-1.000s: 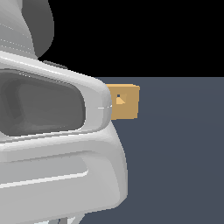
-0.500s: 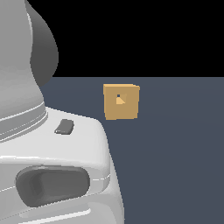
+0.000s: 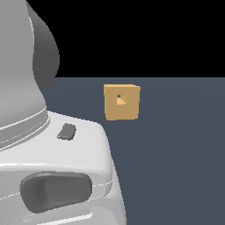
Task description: Insert the peg into the horizontal hole in a box.
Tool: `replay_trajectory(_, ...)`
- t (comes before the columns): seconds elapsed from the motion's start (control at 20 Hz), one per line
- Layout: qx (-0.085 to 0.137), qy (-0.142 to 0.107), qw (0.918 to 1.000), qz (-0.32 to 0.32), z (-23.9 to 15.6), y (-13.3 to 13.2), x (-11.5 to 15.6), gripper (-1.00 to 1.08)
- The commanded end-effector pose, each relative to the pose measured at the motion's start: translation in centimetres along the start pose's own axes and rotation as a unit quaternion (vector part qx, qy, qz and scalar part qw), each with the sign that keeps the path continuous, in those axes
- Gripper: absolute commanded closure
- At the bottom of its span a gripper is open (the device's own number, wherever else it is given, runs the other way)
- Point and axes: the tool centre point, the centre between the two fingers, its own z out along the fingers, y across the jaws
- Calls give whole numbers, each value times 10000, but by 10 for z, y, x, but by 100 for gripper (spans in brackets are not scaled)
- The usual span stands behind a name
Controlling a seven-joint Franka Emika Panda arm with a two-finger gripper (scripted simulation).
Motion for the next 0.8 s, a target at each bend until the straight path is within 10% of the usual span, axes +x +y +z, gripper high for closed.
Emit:
replay_trajectory(0.0, 1, -1, 10000, 0, 0, 0, 0, 108)
replay_trajectory(0.75, 0, -1, 10000, 36, -14, 32, 49, 108)
